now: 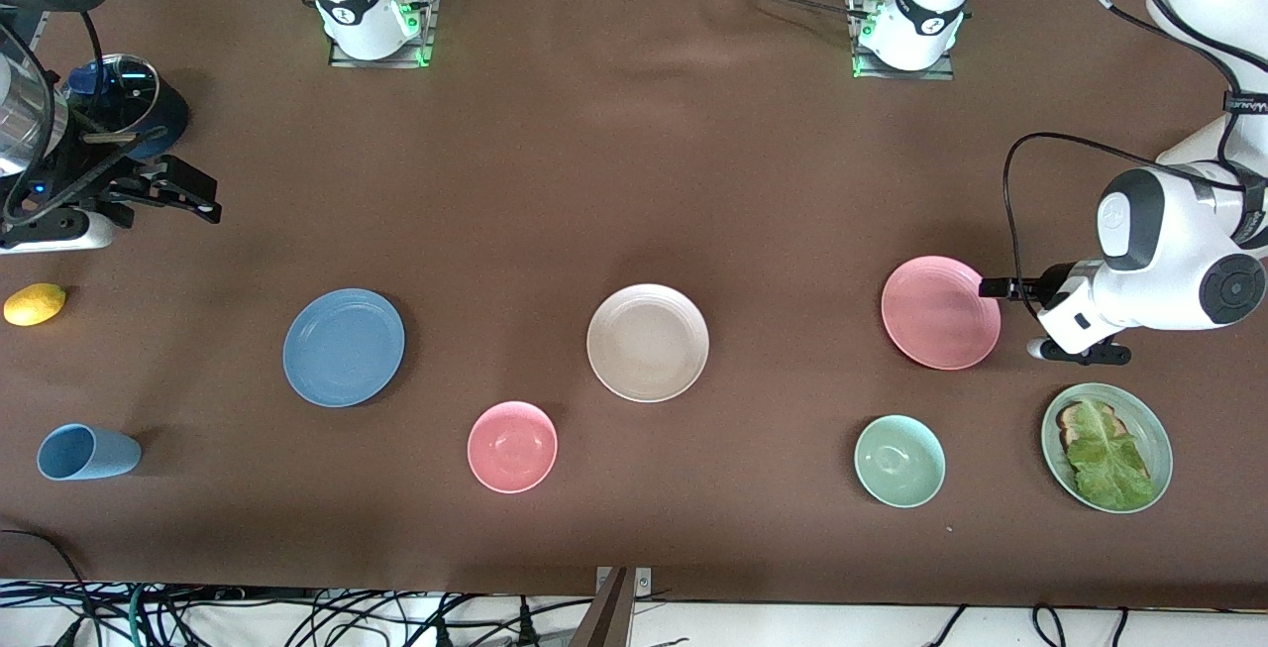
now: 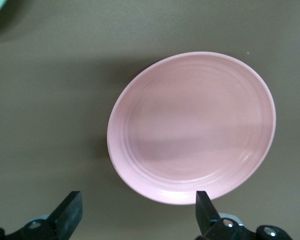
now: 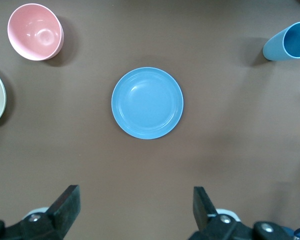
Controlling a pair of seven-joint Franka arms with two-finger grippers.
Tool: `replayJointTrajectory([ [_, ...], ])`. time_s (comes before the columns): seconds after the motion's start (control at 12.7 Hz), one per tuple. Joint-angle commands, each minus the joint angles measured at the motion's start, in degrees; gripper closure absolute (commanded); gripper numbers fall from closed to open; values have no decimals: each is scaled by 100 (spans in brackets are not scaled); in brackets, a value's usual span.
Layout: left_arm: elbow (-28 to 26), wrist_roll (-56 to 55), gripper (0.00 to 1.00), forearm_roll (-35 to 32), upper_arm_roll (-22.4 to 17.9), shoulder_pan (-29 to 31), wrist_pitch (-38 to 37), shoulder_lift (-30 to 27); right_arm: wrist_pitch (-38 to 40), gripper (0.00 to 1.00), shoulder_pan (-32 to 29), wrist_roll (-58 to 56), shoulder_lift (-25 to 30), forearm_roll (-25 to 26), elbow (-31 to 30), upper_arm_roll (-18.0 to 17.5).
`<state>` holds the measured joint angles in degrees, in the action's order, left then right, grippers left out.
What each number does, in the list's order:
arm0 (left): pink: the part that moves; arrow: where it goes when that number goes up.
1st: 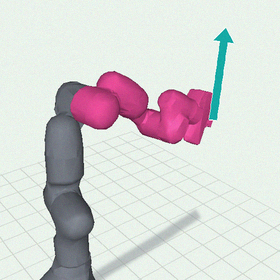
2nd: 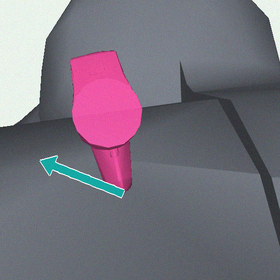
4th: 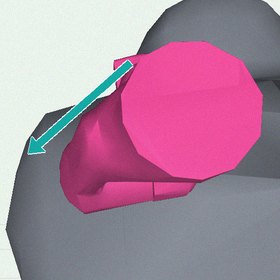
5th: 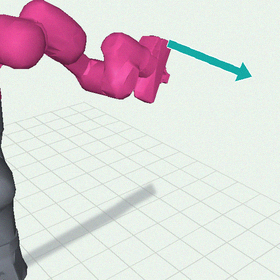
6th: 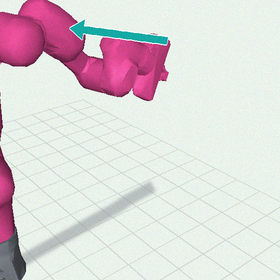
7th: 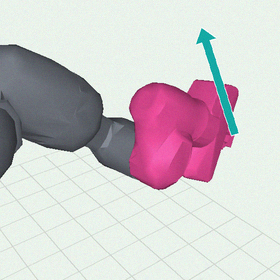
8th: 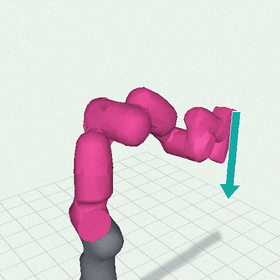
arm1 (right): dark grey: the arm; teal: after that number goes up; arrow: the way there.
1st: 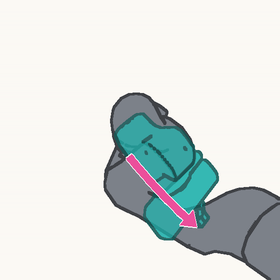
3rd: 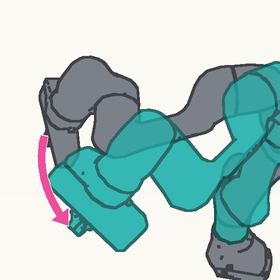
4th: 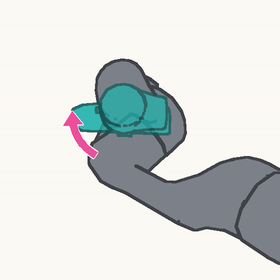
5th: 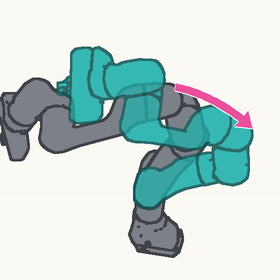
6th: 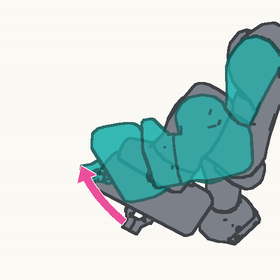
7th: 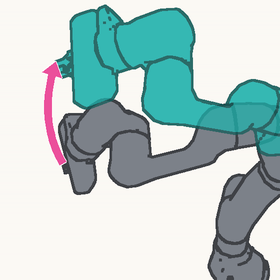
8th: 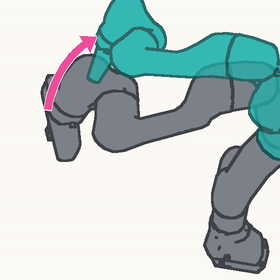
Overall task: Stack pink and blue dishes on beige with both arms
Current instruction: 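Reach the left gripper to the pink plate rim and grasp it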
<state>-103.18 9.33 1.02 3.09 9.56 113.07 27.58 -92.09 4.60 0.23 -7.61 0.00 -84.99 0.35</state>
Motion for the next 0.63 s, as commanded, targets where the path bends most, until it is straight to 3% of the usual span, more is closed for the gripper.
replayJointTrajectory([
  [0.0,26,96,0,-120,51,107,347,325,103,0,-29,56,110,-87,-35,-26],
  [0.47,114,271,3,-322,51,222,638,880,103,0,-29,56,110,-87,-35,-26],
  [0.55,114,254,45,-322,42,196,629,889,103,0,-29,56,110,-87,-35,-17],
])
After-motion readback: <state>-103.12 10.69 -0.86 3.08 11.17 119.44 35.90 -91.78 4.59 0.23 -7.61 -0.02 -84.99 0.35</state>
